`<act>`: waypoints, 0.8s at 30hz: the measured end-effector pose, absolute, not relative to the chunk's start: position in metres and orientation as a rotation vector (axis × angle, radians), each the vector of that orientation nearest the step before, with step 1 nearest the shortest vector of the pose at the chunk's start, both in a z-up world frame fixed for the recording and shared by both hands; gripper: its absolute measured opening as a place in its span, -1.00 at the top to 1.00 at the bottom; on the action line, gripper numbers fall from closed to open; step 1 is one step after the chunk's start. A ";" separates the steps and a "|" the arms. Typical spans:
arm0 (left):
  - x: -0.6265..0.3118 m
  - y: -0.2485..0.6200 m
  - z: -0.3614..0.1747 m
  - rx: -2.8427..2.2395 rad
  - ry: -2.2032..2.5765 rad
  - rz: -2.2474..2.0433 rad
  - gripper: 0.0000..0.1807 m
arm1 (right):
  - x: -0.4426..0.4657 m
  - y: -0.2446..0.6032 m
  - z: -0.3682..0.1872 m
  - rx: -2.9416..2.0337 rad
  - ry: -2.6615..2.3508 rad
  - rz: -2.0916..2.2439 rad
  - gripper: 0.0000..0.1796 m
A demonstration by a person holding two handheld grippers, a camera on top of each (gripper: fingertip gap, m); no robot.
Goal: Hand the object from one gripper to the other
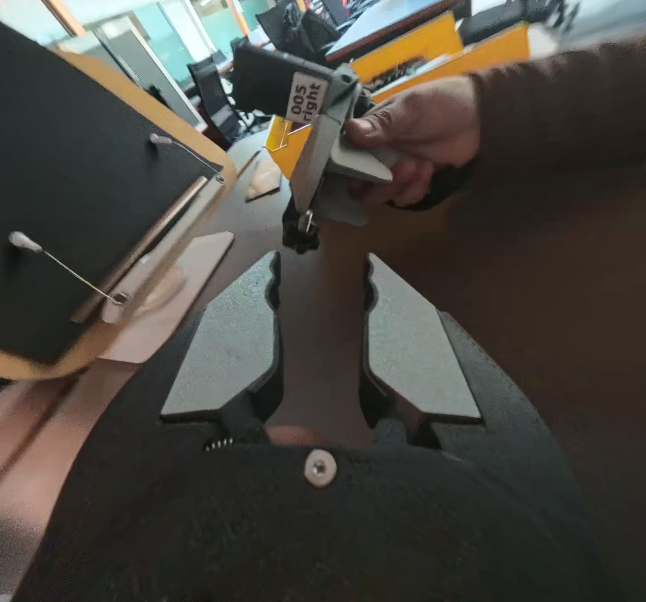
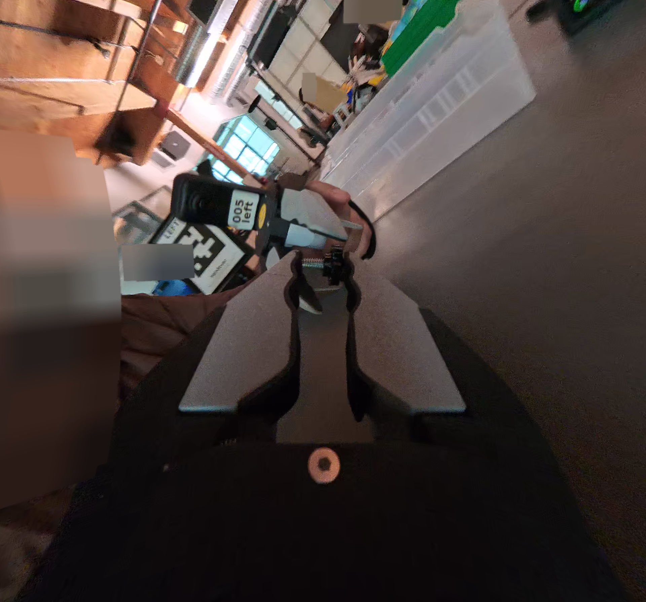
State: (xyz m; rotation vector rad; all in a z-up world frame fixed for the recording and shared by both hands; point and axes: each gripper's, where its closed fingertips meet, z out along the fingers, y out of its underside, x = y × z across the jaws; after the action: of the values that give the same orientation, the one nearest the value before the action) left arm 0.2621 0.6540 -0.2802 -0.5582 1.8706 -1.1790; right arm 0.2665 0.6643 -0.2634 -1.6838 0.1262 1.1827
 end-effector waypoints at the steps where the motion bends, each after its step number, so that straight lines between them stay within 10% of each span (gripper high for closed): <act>1: 0.264 0.652 -0.283 -0.516 1.868 -1.093 0.53 | 0.263 0.664 -0.266 -1.689 0.133 1.225 0.78; 13: 0.274 0.664 -0.283 -0.520 1.810 -0.940 0.78 | 0.257 0.670 -0.272 -1.699 0.174 1.281 0.66; 24: 0.254 0.654 -0.260 -1.161 1.798 -2.225 0.78 | 0.269 0.670 -0.268 -1.841 -0.141 0.592 0.25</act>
State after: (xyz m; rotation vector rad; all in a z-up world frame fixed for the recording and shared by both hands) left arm 0.2535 0.6535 -0.2603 -1.1606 1.7985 -2.2250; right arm 0.2689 0.6701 -0.2678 -1.8409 -0.1405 0.5919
